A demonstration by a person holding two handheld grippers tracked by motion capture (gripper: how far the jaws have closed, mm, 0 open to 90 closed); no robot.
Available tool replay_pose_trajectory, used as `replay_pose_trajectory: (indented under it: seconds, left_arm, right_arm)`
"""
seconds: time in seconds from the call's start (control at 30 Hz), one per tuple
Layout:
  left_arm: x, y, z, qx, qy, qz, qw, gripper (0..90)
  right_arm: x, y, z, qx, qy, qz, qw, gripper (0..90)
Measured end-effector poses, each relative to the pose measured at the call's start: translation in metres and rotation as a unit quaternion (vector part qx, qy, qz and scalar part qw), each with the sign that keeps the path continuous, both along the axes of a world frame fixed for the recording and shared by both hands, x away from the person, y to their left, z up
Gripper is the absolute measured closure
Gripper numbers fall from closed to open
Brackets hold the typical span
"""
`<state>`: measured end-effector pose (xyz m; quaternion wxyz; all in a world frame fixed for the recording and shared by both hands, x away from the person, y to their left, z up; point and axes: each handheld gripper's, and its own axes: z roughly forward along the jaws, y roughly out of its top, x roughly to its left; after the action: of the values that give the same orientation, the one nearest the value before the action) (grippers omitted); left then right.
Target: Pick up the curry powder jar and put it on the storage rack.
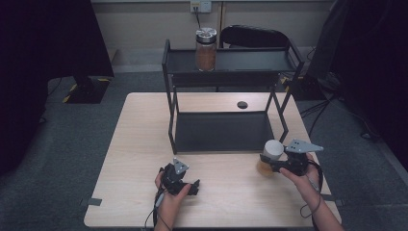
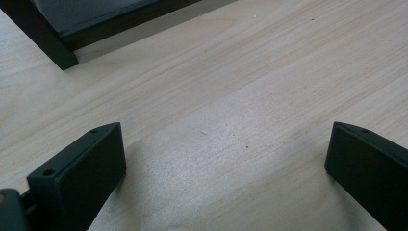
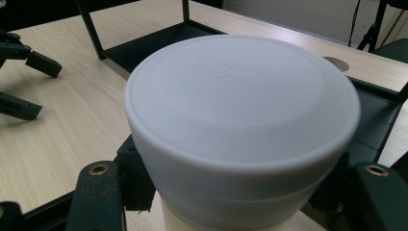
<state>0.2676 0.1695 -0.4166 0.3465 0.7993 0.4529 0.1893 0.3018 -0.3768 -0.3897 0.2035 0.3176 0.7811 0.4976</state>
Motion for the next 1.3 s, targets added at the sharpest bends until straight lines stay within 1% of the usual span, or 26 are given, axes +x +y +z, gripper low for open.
replay_pose_trajectory:
  seconds: [0.1, 0.3, 0.47, 0.5, 0.53, 0.7, 0.77, 0.87, 0.9, 0.93, 1.0, 1.03, 1.07, 1.13, 1.17, 1.2, 1.3]
  left_arm:
    - [0.0, 0.0, 0.0, 0.0, 0.0, 0.0, 1.0, 0.0]
    - [0.0, 0.0, 0.0, 0.0, 0.0, 0.0, 1.0, 0.0]
    - [0.0, 0.0, 0.0, 0.0, 0.0, 0.0, 1.0, 0.0]
    - [0.0, 0.0, 0.0, 0.0, 0.0, 0.0, 1.0, 0.0]
    - [0.0, 0.0, 0.0, 0.0, 0.0, 0.0, 1.0, 0.0]
    - [0.0, 0.0, 0.0, 0.0, 0.0, 0.0, 1.0, 0.0]
    - [0.0, 0.0, 0.0, 0.0, 0.0, 0.0, 1.0, 0.0]
    - [0.0, 0.0, 0.0, 0.0, 0.0, 0.0, 1.0, 0.0]
    - [0.0, 0.0, 0.0, 0.0, 0.0, 0.0, 1.0, 0.0]
    - [0.0, 0.0, 0.0, 0.0, 0.0, 0.0, 1.0, 0.0]
    - [0.0, 0.0, 0.0, 0.0, 0.0, 0.0, 1.0, 0.0]
    - [0.0, 0.0, 0.0, 0.0, 0.0, 0.0, 1.0, 0.0]
    - [0.0, 0.0, 0.0, 0.0, 0.0, 0.0, 1.0, 0.0]
    - [0.0, 0.0, 0.0, 0.0, 0.0, 0.0, 1.0, 0.0]
    - [0.0, 0.0, 0.0, 0.0, 0.0, 0.0, 1.0, 0.0]
    - [0.0, 0.0, 0.0, 0.0, 0.0, 0.0, 1.0, 0.0]
    - [0.0, 0.0, 0.0, 0.0, 0.0, 0.0, 1.0, 0.0]
  right_arm:
    - [0.0, -0.001, 0.007, -0.008, 0.0, 0.002, 1.0, 35.2]
    - [0.005, 0.0, 0.023, -0.009, 0.009, 0.012, 0.9998, 35.2]
    - [0.012, 0.006, 0.034, -0.005, 0.019, 0.02, 0.9996, 35.2]
    - [0.015, 0.009, 0.038, 0.0, 0.021, 0.023, 0.9995, 35.2]
    - [0.015, 0.009, 0.038, 0.0, 0.021, 0.023, 0.9995, 35.2]
    - [0.024, 0.016, 0.049, 0.011, 0.03, 0.034, 0.9989, 35.2]
    - [0.027, 0.019, 0.055, 0.011, 0.032, 0.038, 0.9987, 35.1]
    - [0.031, 0.025, 0.064, 0.004, 0.03, 0.043, 0.9986, 35.2]
    - [0.033, 0.028, 0.069, 0.003, 0.027, 0.044, 0.9987, 35.2]
    - [0.033, 0.028, 0.069, 0.003, 0.027, 0.044, 0.9987, 35.2]
    - [0.035, 0.031, 0.075, 0.0, 0.024, 0.045, 0.9987, 35.2]
    - [0.038, 0.034, 0.082, -0.004, 0.023, 0.047, 0.9986, 35.1]
    - [0.038, 0.034, 0.082, -0.004, 0.023, 0.047, 0.9986, 35.1]
    - [0.041, 0.036, 0.089, -0.007, 0.022, 0.048, 0.9986, 35.1]
    - [0.044, 0.038, 0.095, -0.01, 0.021, 0.048, 0.9985, 35.1]
    - [0.044, 0.038, 0.095, -0.01, 0.021, 0.048, 0.9985, 35.1]
    - [0.047, 0.041, 0.104, -0.009, 0.018, 0.049, 0.9986, 35.2]
